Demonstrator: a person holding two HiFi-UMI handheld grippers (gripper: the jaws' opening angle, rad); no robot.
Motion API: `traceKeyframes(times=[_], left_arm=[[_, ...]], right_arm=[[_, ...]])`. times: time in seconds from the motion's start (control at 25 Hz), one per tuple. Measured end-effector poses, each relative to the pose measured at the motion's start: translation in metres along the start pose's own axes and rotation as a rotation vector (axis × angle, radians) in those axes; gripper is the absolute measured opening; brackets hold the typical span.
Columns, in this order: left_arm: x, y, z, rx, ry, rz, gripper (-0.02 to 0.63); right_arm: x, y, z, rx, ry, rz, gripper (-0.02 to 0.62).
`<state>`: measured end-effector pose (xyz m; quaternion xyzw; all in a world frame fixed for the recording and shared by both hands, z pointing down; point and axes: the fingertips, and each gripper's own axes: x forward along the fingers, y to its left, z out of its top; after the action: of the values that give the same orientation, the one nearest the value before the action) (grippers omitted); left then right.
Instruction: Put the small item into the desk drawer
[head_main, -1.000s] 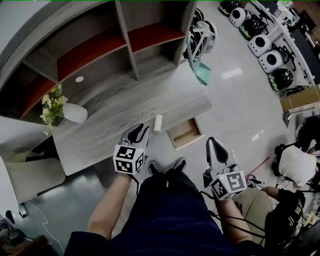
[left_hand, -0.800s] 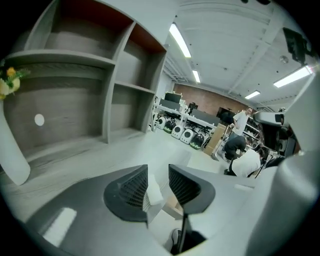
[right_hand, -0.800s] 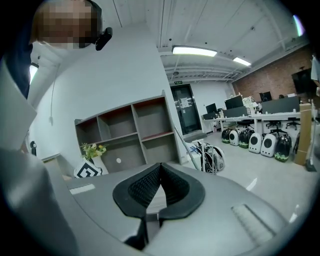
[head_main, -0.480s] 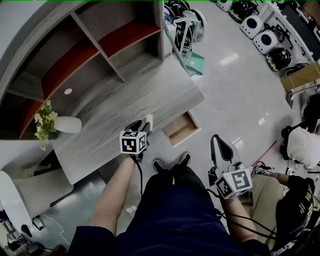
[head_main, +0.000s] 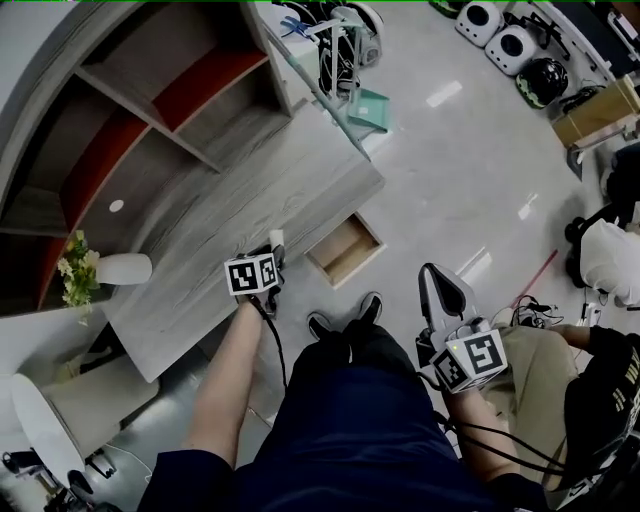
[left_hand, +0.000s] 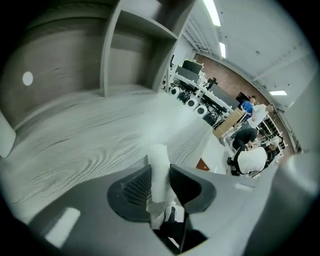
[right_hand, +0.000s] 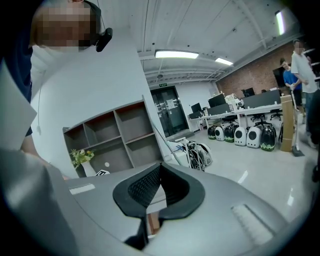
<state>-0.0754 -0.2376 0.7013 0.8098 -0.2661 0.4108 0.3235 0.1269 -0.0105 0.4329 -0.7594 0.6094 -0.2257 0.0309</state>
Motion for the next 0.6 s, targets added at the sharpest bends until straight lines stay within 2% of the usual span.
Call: traceKeyframes(times=[0.2,0.4,0.6], left_arm=[[0.0,-0.006,-0.001,0.037,0.022,0.026,0.115],[-0.006,-0.021,0.007,0.213,0.018,0.072,0.109],[-0.004,-0.054,0.01,0.333,-0.005,0.073,0.109]], right_arm=[[-0.003,-0.014,0.002,0.014,0.004,0.014,0.006],[-0.001,-0.021,0.002,0.017,0.007,0.035,0.006],[-0.005,-0.039,0.003,0.028,0.003,0.042,0.006]])
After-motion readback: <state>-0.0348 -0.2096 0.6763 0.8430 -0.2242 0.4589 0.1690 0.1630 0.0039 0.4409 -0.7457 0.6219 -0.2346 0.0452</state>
